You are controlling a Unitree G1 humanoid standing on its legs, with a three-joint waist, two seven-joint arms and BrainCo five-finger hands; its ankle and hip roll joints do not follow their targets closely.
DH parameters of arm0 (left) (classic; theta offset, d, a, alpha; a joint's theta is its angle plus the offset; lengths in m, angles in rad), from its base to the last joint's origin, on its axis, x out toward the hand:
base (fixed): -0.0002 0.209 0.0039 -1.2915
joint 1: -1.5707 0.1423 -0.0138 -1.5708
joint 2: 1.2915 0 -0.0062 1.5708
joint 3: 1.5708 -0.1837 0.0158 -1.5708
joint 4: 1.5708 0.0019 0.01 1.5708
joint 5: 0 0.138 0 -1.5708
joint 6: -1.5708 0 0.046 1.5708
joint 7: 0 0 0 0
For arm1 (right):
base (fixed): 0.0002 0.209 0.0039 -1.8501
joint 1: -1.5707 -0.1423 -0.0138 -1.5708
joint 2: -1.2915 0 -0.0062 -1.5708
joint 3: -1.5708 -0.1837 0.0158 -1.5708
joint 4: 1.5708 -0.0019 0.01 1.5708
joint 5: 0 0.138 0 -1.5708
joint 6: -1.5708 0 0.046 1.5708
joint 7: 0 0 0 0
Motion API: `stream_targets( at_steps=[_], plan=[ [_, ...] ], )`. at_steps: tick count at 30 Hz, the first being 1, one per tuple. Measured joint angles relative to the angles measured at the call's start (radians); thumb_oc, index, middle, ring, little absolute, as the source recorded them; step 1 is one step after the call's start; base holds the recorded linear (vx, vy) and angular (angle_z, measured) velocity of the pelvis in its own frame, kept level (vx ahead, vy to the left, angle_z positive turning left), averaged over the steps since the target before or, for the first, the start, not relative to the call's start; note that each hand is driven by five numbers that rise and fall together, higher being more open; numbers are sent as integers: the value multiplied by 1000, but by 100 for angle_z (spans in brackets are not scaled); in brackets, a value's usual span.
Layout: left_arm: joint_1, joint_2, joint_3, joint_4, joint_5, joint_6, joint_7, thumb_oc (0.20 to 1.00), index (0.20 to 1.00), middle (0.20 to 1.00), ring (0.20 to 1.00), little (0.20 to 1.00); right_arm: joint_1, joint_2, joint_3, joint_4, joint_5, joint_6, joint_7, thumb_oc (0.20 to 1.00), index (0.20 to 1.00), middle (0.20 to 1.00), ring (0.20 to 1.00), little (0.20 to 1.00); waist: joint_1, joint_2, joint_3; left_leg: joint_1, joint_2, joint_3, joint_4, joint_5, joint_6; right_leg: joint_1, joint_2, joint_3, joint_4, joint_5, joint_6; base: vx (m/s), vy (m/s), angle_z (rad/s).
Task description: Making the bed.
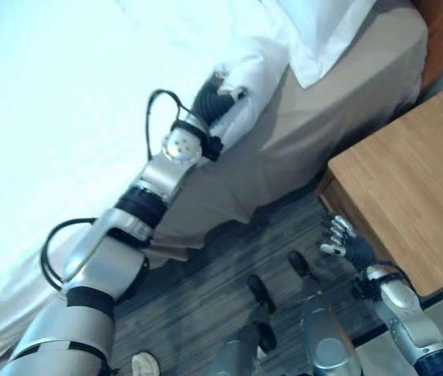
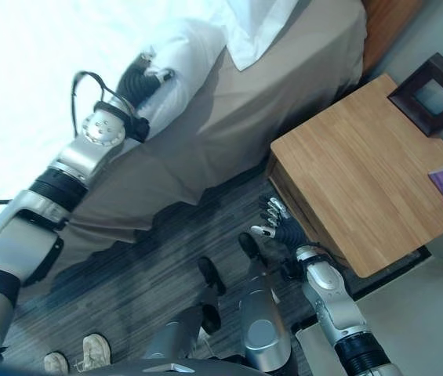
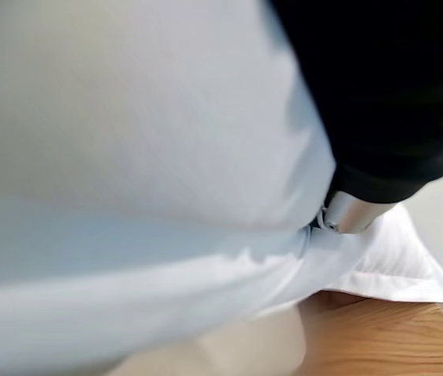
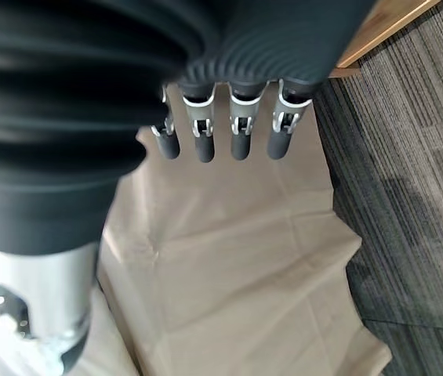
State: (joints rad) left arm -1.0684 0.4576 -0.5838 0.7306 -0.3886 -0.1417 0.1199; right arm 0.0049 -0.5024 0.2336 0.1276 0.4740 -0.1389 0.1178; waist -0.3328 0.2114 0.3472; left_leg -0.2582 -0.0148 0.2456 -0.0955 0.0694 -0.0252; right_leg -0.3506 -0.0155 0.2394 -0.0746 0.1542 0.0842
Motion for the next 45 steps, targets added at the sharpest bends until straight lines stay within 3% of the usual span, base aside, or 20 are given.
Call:
stream_targets(
  at_steps=[4,5,8,13,16,17,20,22,24,26,27,28,29,30,32,33,34,37,41,45],
  plan=[
    [57,-48,1,72,4,2,6,200,200,200,200,200,0,-3,2,2,1,3,0,1000,1000,1000,1000,1000,-32,-7,-3,0,-6,31,0,-6,-5,-25,0,31,32,-14,9,12,5,-20],
    [64,-51,4,72,11,2,8,1000,1000,1000,1000,1000,1,-3,4,2,1,3,0,1000,1000,1000,1000,1000,-34,-8,-4,0,-8,40,0,-6,-4,-28,-1,36,37,-16,11,14,4,-16],
    [65,-63,-3,70,20,2,0,1000,1000,1000,1000,1000,-9,-4,17,7,2,4,0,1000,1000,1000,1000,1000,-36,-11,-6,2,-11,44,0,-7,-5,-31,-3,39,45,-22,17,29,-12,-1],
    [73,-30,-24,-83,13,20,-57,1000,1000,1000,1000,1000,-23,-2,8,7,2,5,-2,1000,1000,1000,1000,1000,-32,-11,-10,5,-12,41,0,-4,-1,-24,-6,32,45,-17,10,10,-22,3],
    [90,-10,-38,-299,-46,21,-101,1000,1000,1000,1000,1000,-21,4,3,7,-3,4,-4,1000,1000,1000,1000,1000,-17,-6,-12,22,-10,22,0,0,5,-3,-6,23,39,-16,8,6,-40,11],
    [100,-31,-36,-466,-118,-35,-116,1000,1000,1000,1000,1000,-3,11,-11,16,-4,5,-5,1000,1000,1000,1000,1000,-12,10,-25,30,-7,5,0,2,6,15,-5,0,40,-19,4,14,-35,32],
    [97,-17,-28,-692,-212,-63,-139,1000,1000,1000,1000,1000,2,20,-34,43,-5,3,-9,1000,1000,1000,1000,1000,8,32,-42,55,-3,-15,0,-3,0,45,-3,-16,40,-26,-1,6,-20,20],
    [83,-33,-5,-745,-239,-122,-151,1000,1000,1000,1000,1000,17,2,-47,48,-5,4,-19,1000,1000,1000,1000,1000,20,65,-67,53,-4,-31,0,-7,-7,44,-4,-29,49,-42,3,15,-28,16],
    [118,-15,64,-850,-323,-110,-168,1000,1000,1000,1000,1000,19,2,-59,47,-7,4,-25,1000,1000,1000,1000,1000,36,91,-89,55,-3,-37,-4,-15,-17,46,-3,-31,54,-45,1,0,0,0],
    [163,-43,146,-934,-362,-143,-170,1000,1000,1000,1000,1000,38,0,-79,48,-7,4,-32,1000,1000,1000,1000,1000,43,104,-100,59,0,-49,-6,-16,-16,55,-3,-49,59,-51,-4,-6,-23,20],
    [222,-82,217,-966,-396,-182,-162,1000,1000,1000,1000,1000,57,0,-87,49,-6,5,-43,940,940,940,940,940,42,105,-104,75,4,-63,-3,-15,-16,72,1,-60,63,-58,-9,2,-14,29],
    [257,-81,246,-975,-402,-194,-158,1000,1000,1000,1000,1000,60,0,-93,49,-8,5,-48,940,940,940,940,940,49,104,-111,78,6,-69,-5,-15,-15,77,2,-68,64,-64,-16,6,-22,17],
    [309,-75,283,-987,-405,-198,-159,1000,1000,1000,1000,1000,66,1,-105,49,-17,5,-51,492,492,492,492,492,57,102,-122,79,9,-68,-4,-17,-13,74,6,-67,69,-67,-19,9,-11,10],
    [400,-61,336,-992,-421,-200,-145,1000,1000,1000,1000,1000,75,-5,-142,49,-48,7,-75,200,200,200,200,200,74,98,-128,87,12,-72,-4,-18,-11,79,10,-72,81,-74,-23,34,-9,1],
    [553,-55,383,-1003,-443,-197,-141,1000,1000,1000,1000,1000,50,-20,-198,51,-83,23,-129,200,200,200,200,200,101,94,-136,91,16,-75,-5,-18,-9,83,13,-76,86,-74,-20,8,-3,2],
    [782,-67,405,-1037,-490,-187,-155,1000,1000,1000,1000,1000,-86,-42,-315,80,-81,31,-200,200,200,200,200,200,112,84,-137,105,17,-72,0,-11,-4,93,15,-77,86,-75,-24,3,4,7],
    [838,-67,391,-1029,-515,-173,-159,1000,1000,1000,1000,1000,-141,-61,-350,95,-76,29,-231,200,200,200,200,200,138,80,-140,106,17,-79,0,-7,2,99,14,-84,84,-77,-22,3,4,4],
    [1016,-98,336,-1010,-573,-127,-179,1000,1000,1000,1000,1000,-389,-170,-341,113,-19,-7,-278,200,200,200,200,200,176,57,-143,110,16,-95,0,3,17,109,12,-96,80,-78,-23,-15,-5,16],
    [1112,-91,326,-940,-591,-74,-188,1000,1000,1000,1000,1000,-601,-130,-168,120,115,-45,-266,200,200,200,200,200,239,7,-157,127,26,-102,0,6,19,130,21,-108,78,-81,-32,-19,-8,9],
    [1143,-83,339,-949,-593,-62,-207,1000,1000,1000,1000,1000,-699,-84,-22,195,200,-33,-237,200,200,200,200,200,292,3,-160,135,25,-121,0,5,18,147,18,-125,74,-84,-35,-13,-13,11]
  ],
)
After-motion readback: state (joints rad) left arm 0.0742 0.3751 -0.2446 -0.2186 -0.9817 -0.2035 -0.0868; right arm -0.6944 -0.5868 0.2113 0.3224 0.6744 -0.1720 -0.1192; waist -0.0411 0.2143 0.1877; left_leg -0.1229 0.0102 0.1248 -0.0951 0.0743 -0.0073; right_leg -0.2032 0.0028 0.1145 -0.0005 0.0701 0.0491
